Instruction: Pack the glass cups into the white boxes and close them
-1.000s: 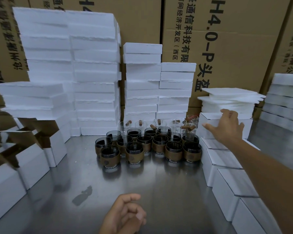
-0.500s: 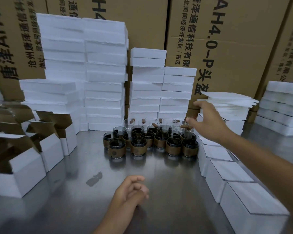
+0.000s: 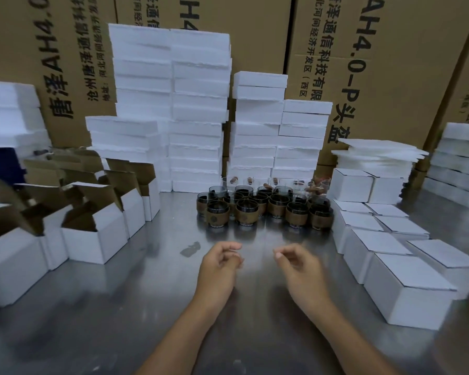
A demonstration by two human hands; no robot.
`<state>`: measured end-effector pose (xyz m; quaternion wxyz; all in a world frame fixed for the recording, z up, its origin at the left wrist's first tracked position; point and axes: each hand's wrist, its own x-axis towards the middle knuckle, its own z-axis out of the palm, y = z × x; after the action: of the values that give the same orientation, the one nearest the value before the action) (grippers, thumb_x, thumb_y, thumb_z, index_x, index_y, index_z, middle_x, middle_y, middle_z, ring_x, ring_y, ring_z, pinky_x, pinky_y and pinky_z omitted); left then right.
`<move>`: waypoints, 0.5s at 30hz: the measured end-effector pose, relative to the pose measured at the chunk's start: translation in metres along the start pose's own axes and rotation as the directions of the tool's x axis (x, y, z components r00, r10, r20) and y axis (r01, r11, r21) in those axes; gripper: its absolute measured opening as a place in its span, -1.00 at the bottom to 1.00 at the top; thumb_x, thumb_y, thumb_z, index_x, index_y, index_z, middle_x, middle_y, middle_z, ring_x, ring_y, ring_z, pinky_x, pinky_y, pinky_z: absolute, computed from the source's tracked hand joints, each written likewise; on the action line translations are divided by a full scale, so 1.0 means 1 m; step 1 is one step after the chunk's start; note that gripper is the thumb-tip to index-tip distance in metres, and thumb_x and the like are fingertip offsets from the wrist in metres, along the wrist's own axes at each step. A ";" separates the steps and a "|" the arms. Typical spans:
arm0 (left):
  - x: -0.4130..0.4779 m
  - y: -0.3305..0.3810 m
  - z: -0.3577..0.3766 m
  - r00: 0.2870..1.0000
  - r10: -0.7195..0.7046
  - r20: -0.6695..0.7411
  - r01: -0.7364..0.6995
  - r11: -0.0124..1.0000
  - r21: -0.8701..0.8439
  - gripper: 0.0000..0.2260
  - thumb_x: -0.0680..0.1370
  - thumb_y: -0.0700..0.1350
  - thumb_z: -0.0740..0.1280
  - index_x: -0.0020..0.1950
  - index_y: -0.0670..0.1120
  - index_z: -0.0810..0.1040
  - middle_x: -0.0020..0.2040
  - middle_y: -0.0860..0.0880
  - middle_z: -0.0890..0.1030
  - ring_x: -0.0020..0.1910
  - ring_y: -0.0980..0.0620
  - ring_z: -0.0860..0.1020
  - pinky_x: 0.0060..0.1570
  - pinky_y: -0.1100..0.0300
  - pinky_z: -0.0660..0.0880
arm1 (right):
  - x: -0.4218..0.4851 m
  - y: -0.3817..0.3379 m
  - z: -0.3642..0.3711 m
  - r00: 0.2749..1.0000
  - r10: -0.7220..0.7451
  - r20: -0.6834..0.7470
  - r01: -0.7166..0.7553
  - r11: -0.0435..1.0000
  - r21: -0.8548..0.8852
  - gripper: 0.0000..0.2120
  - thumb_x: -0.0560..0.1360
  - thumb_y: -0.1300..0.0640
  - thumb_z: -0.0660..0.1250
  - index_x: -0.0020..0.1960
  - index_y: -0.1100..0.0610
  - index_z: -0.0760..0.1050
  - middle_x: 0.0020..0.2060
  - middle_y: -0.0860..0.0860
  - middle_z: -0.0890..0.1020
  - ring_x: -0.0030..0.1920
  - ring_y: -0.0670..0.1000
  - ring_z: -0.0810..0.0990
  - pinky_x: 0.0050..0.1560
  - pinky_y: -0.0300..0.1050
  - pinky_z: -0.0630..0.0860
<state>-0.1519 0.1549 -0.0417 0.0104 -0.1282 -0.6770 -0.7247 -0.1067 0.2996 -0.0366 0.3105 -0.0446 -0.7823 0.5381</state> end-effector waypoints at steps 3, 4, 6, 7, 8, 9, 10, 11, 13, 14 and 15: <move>-0.001 0.004 -0.004 1.000 0.020 -0.019 -0.019 1.000 0.024 -0.82 0.54 -0.30 0.25 -0.09 -0.02 0.51 -0.21 -0.05 0.57 -0.25 0.05 0.52 -0.35 0.36 0.42 | 0.000 0.012 -0.006 1.000 -0.013 -0.017 0.012 0.999 -0.044 -0.77 0.51 0.32 0.31 -0.21 0.02 0.50 -0.26 -0.04 0.59 -0.24 -0.14 0.52 -0.23 -0.45 0.39; -0.001 0.005 -0.005 0.999 0.028 -0.022 -0.028 0.999 0.033 -0.82 0.54 -0.29 0.26 -0.10 -0.01 0.51 -0.20 -0.06 0.57 -0.25 0.04 0.51 -0.37 0.39 0.41 | 0.000 0.015 -0.008 1.000 -0.030 -0.005 0.029 0.997 -0.071 -0.77 0.51 0.31 0.31 -0.20 0.00 0.50 -0.26 -0.07 0.59 -0.25 -0.19 0.52 -0.24 -0.46 0.39; 0.001 0.006 -0.006 0.998 0.050 -0.031 -0.048 0.997 0.061 -0.83 0.53 -0.27 0.27 -0.10 0.02 0.51 -0.12 -0.08 0.58 -0.18 0.04 0.52 -0.36 0.45 0.40 | 0.000 0.021 -0.011 0.998 -0.061 0.018 0.063 0.992 -0.112 -0.76 0.51 0.30 0.31 -0.20 -0.01 0.50 -0.27 -0.09 0.59 -0.26 -0.25 0.52 -0.24 -0.46 0.39; 0.001 0.007 -0.007 0.998 0.057 -0.039 -0.054 0.996 0.071 -0.83 0.53 -0.25 0.28 -0.10 0.03 0.51 -0.09 -0.09 0.58 -0.14 0.05 0.53 -0.32 0.46 0.41 | 0.000 0.024 -0.011 0.997 -0.072 0.024 0.074 0.989 -0.127 -0.76 0.50 0.31 0.31 -0.21 -0.01 0.50 -0.28 -0.08 0.59 -0.26 -0.27 0.51 -0.24 -0.45 0.39; 0.001 0.007 -0.008 0.997 0.068 -0.049 -0.064 0.995 0.074 -0.83 0.53 -0.25 0.28 -0.10 0.04 0.51 -0.08 -0.08 0.59 -0.12 0.05 0.54 -0.29 0.45 0.41 | 0.000 0.026 -0.010 0.996 -0.080 0.029 0.083 0.987 -0.138 -0.76 0.49 0.31 0.32 -0.21 -0.01 0.50 -0.29 -0.08 0.59 -0.26 -0.28 0.51 -0.25 -0.45 0.38; 0.001 0.007 -0.010 0.994 0.087 -0.061 -0.082 0.993 0.080 -0.82 0.53 -0.25 0.29 -0.11 0.04 0.52 -0.09 -0.05 0.58 -0.10 0.06 0.54 -0.26 0.46 0.40 | 0.000 0.029 -0.009 0.996 -0.086 0.033 0.090 0.985 -0.147 -0.75 0.49 0.32 0.32 -0.22 -0.01 0.49 -0.29 -0.08 0.58 -0.25 -0.28 0.51 -0.25 -0.45 0.38; 0.002 0.008 -0.014 0.990 0.115 -0.078 -0.108 0.990 0.095 -0.81 0.53 -0.27 0.29 -0.12 0.04 0.52 -0.12 -0.01 0.58 -0.11 0.08 0.53 -0.24 0.49 0.39 | 0.001 0.031 -0.009 0.995 -0.091 0.034 0.095 0.983 -0.154 -0.75 0.49 0.32 0.32 -0.23 -0.01 0.49 -0.29 -0.09 0.58 -0.25 -0.28 0.51 -0.25 -0.46 0.38; 0.003 0.008 -0.019 0.984 0.145 -0.103 -0.133 0.984 0.122 -0.79 0.52 -0.28 0.29 -0.13 0.04 0.52 -0.15 0.02 0.57 -0.12 0.10 0.52 -0.23 0.52 0.38 | 0.002 0.032 -0.008 0.995 -0.096 0.032 0.100 0.982 -0.160 -0.75 0.48 0.32 0.32 -0.23 -0.01 0.49 -0.29 -0.10 0.58 -0.25 -0.28 0.51 -0.25 -0.45 0.38; 0.006 0.011 -0.034 0.965 0.195 -0.173 -0.160 0.967 0.198 -0.76 0.53 -0.30 0.28 -0.14 0.06 0.50 -0.15 0.06 0.55 -0.13 0.12 0.50 -0.22 0.54 0.37 | 0.003 0.035 -0.008 0.994 -0.104 0.026 0.107 0.981 -0.159 -0.76 0.48 0.31 0.33 -0.24 0.00 0.49 -0.30 -0.10 0.58 -0.25 -0.23 0.52 -0.24 -0.41 0.39; 0.008 0.012 -0.044 0.952 0.218 -0.215 -0.166 0.957 0.237 -0.75 0.53 -0.31 0.28 -0.13 0.07 0.48 -0.14 0.05 0.54 -0.11 0.11 0.50 -0.20 0.53 0.37 | 0.004 0.036 -0.008 0.994 -0.102 0.024 0.105 0.982 -0.159 -0.76 0.48 0.31 0.33 -0.24 -0.01 0.49 -0.31 -0.10 0.58 -0.26 -0.19 0.52 -0.23 -0.38 0.40; 0.010 0.013 -0.056 0.936 0.240 -0.257 -0.166 0.946 0.279 -0.75 0.53 -0.30 0.28 -0.12 0.08 0.47 -0.11 0.05 0.52 -0.09 0.10 0.49 -0.16 0.48 0.39 | 0.004 0.036 -0.007 0.995 -0.099 0.023 0.101 0.982 -0.161 -0.75 0.48 0.31 0.33 -0.25 -0.01 0.48 -0.31 -0.09 0.58 -0.26 -0.16 0.52 -0.22 -0.32 0.40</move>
<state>-0.1690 0.1005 -0.0298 0.2002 -0.0890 -0.7382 -0.6381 -0.1160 0.3223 -0.0646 0.3265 -0.0263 -0.8271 0.4568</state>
